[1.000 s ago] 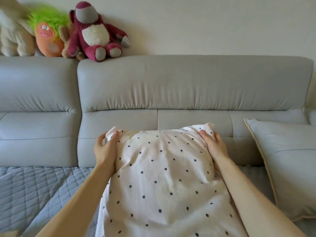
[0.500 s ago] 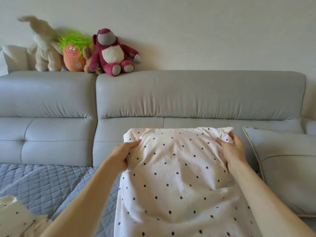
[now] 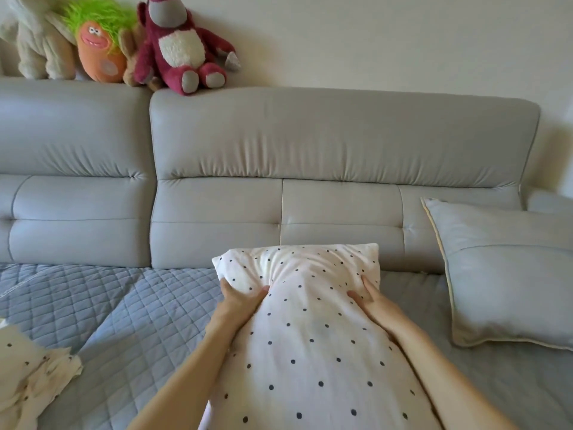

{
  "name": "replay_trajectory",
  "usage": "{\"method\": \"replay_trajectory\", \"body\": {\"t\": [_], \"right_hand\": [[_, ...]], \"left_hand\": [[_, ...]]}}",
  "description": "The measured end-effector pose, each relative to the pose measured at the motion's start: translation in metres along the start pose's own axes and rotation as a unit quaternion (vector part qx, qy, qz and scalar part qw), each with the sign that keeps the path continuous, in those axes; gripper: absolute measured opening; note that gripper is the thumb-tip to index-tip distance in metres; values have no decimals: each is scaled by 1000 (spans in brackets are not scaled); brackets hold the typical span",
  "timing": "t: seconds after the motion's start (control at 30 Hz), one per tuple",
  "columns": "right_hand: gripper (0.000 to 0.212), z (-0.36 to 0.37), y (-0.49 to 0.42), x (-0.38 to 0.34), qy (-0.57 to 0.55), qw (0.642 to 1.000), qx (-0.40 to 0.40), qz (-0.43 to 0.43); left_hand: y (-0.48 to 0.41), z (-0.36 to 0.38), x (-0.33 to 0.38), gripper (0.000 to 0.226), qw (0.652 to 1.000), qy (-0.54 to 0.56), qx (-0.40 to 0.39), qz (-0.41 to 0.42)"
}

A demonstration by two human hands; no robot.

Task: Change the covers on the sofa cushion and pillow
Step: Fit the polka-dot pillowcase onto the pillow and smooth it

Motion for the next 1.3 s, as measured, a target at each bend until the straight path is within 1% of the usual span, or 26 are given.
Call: {"method": "replay_trajectory", "body": {"t": [0.03, 0.07, 0.1, 0.2, 0.23, 0.3, 0.33, 0.37, 0.43, 0.47, 0.57, 0.63, 0.7, 0.8, 0.83, 0.93, 0.97, 1.0, 1.03, 1.07, 1.1, 1.13, 1.17, 1.23, 1.27, 1.3], "right_hand": [[77, 2, 9, 3, 5, 1000, -9, -10], [76, 4, 19, 8, 16, 1000, -9, -21], [72, 3, 33, 12, 30, 999, -2, -34], [51, -10, 84, 19, 29, 991, 68, -112], [44, -14, 103, 20, 13, 987, 89, -135], [27, -18, 133, 24, 3, 975, 138, -174], [16, -19, 140, 28, 18, 967, 173, -188], [9, -19, 145, 29, 42, 957, 207, -197], [15, -18, 147, 27, 80, 945, 249, -194], [17, -19, 147, 25, 81, 945, 260, -182], [17, -24, 153, 19, 37, 944, 280, -173], [18, -30, 159, 21, -17, 941, 299, -160], [23, -29, 161, 25, -48, 943, 304, -127], [21, -29, 163, 15, -44, 942, 311, -117], [19, -31, 166, 10, -54, 938, 320, -120], [15, -38, 179, 9, -93, 912, 363, -165], [15, -36, 181, 10, -70, 912, 357, -191], [16, -29, 179, 13, -21, 925, 320, -203], [18, -18, 175, 21, 36, 943, 263, -200], [18, -9, 171, 31, 82, 956, 211, -187], [16, -4, 170, 41, 89, 966, 172, -170], [22, -2, 173, 49, 69, 977, 140, -149], [37, 0, 179, 57, 37, 986, 102, -128], [67, 10, 201, 71, -22, 996, 14, -83], [76, 16, 214, 77, -51, 997, -19, -57], [79, 21, 224, 80, -79, 996, -32, -38]], "left_hand": [[9, -1, -4, 129, 1000, -16, 9, 15], [23, -2, -5, 122, 998, -33, 17, 45], [40, -2, -8, 109, 996, -40, 16, 82], [96, -12, -15, 63, 979, -16, 0, 203], [113, -19, -20, 50, 974, -15, 0, 224], [136, -31, -29, 24, 965, -26, 28, 258], [143, -36, -32, 11, 961, -46, 51, 269], [146, -39, -34, 4, 955, -80, 71, 277], [150, -38, -33, 11, 940, -159, 98, 287], [150, -37, -30, 14, 936, -171, 106, 290], [158, -43, -22, 16, 942, -97, 107, 302], [168, -43, -21, 15, 942, -76, 80, 318], [176, -37, -26, 15, 938, -95, 63, 327], [188, -39, -19, 12, 909, -154, 111, 372], [192, -42, -15, 11, 906, -142, 123, 380], [209, -55, -17, 14, 912, -15, 139, 385], [218, -57, -22, 13, 906, -8, 152, 395], [223, -55, -30, 8, 904, -35, 156, 396], [222, -49, -45, 4, 913, -61, 146, 376], [217, -44, -62, 19, 937, -72, 120, 321], [210, -38, -78, 36, 964, -69, 71, 247], [204, -33, -92, 50, 982, -53, 23, 178], [202, -29, -99, 61, 989, -51, -11, 139], [203, -26, -102, 68, 989, -65, -35, 129], [206, -26, -101, 64, 989, -47, -30, 140], [211, -26, -99, 57, 987, -24, -12, 157]]}}
Point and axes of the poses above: each hand's wrist, its own y-axis away from the middle knuckle, its own z-axis out of the palm, x = y × z, the point moved 7 cm from there along -y, towards the middle knuckle, and after that the axes turned 2 degrees about y, right-handed, at the moved point
